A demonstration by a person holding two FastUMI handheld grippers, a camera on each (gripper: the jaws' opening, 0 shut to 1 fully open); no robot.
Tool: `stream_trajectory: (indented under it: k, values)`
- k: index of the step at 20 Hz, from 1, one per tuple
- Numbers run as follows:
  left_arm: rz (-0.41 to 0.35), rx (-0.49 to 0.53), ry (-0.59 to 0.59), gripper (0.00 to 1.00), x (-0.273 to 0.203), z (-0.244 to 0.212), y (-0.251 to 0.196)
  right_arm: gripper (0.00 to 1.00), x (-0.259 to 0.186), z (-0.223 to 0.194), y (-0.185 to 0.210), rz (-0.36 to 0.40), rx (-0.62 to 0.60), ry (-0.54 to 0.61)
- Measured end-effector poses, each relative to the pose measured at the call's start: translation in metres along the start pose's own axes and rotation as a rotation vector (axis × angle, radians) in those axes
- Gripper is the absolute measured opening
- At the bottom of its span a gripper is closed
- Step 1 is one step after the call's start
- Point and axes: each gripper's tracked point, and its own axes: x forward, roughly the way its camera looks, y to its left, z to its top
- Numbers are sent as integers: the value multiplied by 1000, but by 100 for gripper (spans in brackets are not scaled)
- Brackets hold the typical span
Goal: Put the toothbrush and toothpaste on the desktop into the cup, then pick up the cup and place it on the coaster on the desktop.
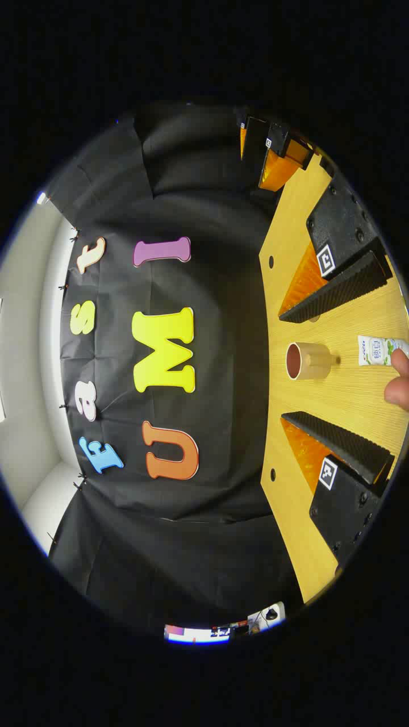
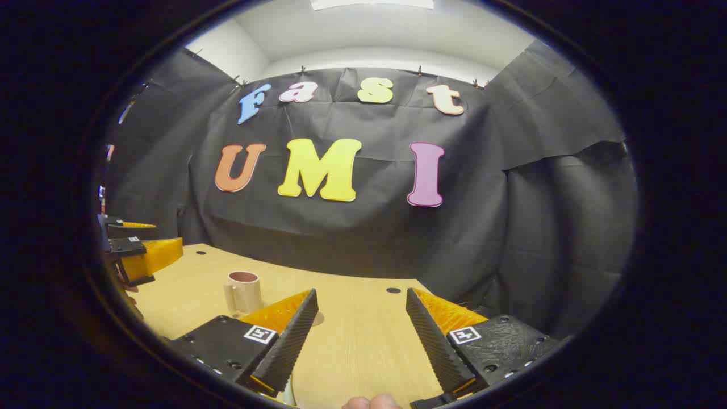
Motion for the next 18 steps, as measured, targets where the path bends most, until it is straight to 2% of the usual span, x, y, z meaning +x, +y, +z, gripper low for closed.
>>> stream_trajectory:
  k: [18]
  values:
    - [0, -7, 2, 99, -10, -3, 4, 96, -7, 8, 4, 4, 9, -23]
